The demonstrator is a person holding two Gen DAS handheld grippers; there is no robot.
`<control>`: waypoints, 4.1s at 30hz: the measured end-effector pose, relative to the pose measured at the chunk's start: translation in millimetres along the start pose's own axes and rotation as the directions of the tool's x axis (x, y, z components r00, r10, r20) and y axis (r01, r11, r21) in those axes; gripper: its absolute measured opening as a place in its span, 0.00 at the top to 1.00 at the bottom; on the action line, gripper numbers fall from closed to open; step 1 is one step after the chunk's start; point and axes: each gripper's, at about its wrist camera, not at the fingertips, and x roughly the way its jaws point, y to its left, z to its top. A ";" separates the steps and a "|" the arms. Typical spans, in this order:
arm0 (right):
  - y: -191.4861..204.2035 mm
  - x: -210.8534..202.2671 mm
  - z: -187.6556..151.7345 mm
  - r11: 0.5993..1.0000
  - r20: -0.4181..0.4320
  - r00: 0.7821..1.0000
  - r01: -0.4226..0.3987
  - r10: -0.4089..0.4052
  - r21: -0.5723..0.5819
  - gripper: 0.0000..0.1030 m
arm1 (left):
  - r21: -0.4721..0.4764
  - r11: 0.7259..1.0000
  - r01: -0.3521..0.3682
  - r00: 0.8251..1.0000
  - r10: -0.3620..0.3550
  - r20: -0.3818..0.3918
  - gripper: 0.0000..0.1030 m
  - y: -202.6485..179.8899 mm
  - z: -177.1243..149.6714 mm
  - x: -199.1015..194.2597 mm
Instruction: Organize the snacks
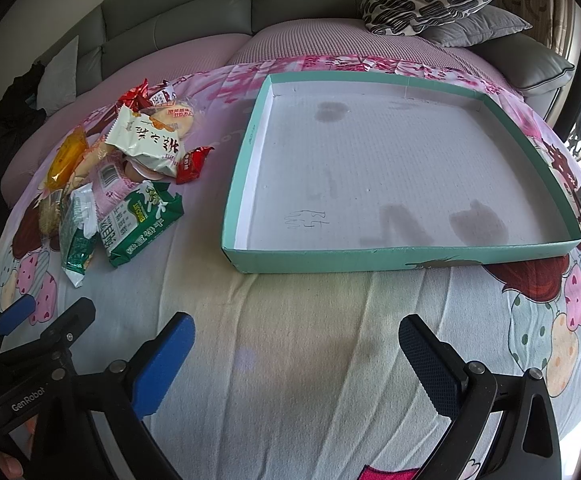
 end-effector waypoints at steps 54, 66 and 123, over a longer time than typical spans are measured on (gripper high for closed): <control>73.3 3.7 76.7 0.988 0.093 0.990 -0.095 0.107 -0.122 0.00 | -0.277 0.961 -0.008 0.998 -0.011 -0.066 0.00 51.9 50.8 33.0; 110.2 21.2 60.5 0.957 0.041 0.993 -0.095 0.111 -0.275 0.00 | -0.311 0.949 -0.054 0.996 0.028 -0.086 0.00 84.3 36.7 24.8; 83.6 5.3 81.6 0.964 0.125 0.969 -0.186 0.212 -0.192 0.28 | -0.299 0.954 0.015 0.999 -0.026 -0.032 0.40 51.0 60.1 -19.2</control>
